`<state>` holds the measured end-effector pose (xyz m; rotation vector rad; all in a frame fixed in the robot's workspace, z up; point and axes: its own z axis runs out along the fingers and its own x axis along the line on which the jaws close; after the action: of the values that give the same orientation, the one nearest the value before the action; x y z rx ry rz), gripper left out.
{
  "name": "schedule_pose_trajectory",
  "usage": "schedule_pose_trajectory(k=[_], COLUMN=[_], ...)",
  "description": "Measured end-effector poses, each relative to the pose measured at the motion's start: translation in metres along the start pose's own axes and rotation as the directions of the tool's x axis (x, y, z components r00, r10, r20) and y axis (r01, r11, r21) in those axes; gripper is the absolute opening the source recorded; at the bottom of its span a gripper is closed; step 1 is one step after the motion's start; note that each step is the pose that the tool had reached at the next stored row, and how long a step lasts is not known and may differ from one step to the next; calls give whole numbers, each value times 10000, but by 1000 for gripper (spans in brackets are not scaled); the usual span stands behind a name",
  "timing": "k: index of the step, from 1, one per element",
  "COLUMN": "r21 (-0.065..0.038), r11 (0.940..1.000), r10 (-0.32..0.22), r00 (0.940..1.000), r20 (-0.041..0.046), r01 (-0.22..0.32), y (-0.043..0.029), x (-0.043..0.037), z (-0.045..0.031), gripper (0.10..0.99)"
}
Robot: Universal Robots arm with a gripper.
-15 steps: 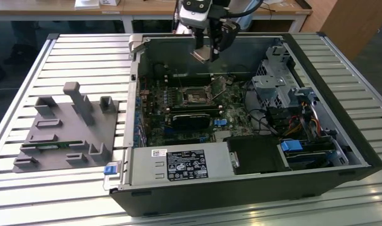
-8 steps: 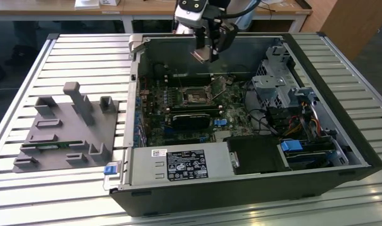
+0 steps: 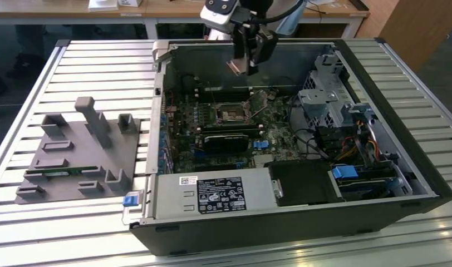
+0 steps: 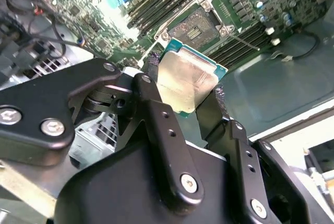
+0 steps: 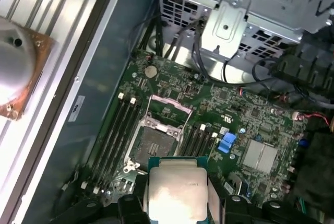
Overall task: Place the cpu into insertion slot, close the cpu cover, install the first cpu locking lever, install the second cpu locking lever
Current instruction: 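Place the cpu into insertion slot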
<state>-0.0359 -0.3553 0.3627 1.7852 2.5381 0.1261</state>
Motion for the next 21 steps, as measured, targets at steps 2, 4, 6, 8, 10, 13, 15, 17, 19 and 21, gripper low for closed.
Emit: schedule_pose_trajectory(k=[2,4,6,8,10,13,15,17,19,21], r21=[-7,-14,-18,-23,-27,-33,-37,-40,-46,-52], r11=[9994,9977,9960,9941,9925,9905,9883,9859,9833,9789], r10=[358,680,891,1082,1224,1378,1525,1672,1821,2044], r00=[9994,9977,9960,9941,9924,9904,9882,9858,9832,9787], r20=[31,59,79,95,106,119,130,145,161,184], r01=[-358,-680,-891,-1082,-1223,-1378,-1525,-1672,-1820,-2044], y=[-1,-2,-3,-4,-4,-3,-9,-10,-11,-15], x=[0,0,4,8,14,24,30,38,40,42], z=[6,15,23,31,37,43,47,52,59,66], gripper=[541,541,541,541,541,541,541,541,541,541])
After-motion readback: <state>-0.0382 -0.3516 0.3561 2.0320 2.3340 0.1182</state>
